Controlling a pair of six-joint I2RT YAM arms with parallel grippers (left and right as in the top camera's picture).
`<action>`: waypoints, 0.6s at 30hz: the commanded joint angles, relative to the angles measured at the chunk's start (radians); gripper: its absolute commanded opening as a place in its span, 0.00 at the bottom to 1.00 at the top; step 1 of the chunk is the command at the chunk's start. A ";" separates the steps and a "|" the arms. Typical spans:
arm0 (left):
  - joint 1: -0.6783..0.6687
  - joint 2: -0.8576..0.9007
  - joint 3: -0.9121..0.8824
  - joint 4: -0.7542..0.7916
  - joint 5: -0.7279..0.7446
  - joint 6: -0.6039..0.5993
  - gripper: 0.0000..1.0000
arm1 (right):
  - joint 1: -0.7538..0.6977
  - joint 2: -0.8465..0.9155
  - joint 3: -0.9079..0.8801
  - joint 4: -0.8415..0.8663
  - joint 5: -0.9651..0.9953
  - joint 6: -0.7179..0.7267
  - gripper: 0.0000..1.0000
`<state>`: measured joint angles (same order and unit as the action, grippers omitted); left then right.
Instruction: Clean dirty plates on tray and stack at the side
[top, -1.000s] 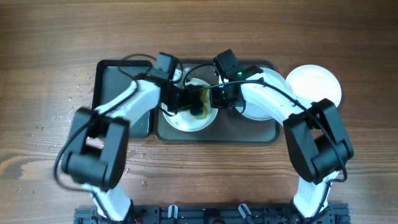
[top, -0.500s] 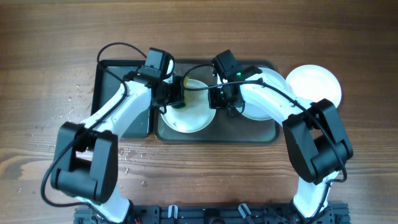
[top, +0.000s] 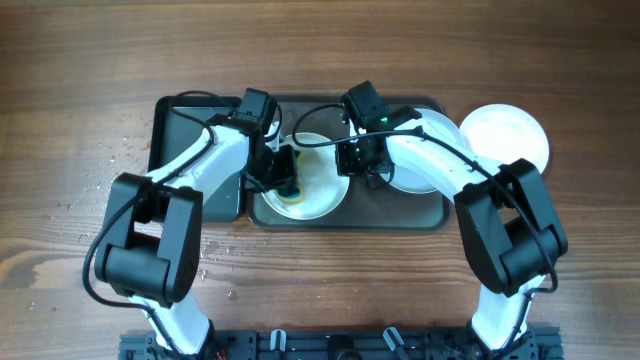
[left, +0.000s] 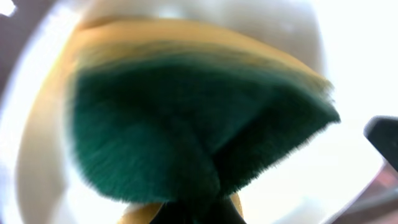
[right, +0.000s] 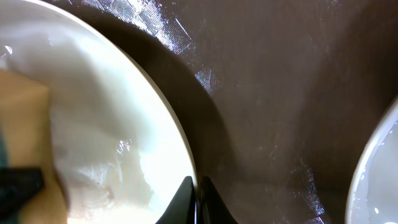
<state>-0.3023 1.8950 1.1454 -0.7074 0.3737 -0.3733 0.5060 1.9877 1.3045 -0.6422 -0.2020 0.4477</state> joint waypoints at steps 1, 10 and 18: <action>0.014 0.011 0.002 -0.024 0.225 0.026 0.04 | 0.006 0.006 -0.003 0.006 -0.008 -0.004 0.04; 0.079 -0.259 0.061 -0.029 0.022 0.026 0.04 | 0.006 0.006 -0.003 0.006 -0.002 -0.003 0.32; 0.192 -0.404 0.060 -0.159 -0.532 0.023 0.04 | 0.007 0.006 -0.005 0.006 -0.002 0.000 0.36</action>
<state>-0.1535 1.5021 1.1938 -0.8356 0.1341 -0.3634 0.5064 1.9877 1.3037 -0.6411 -0.2020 0.4450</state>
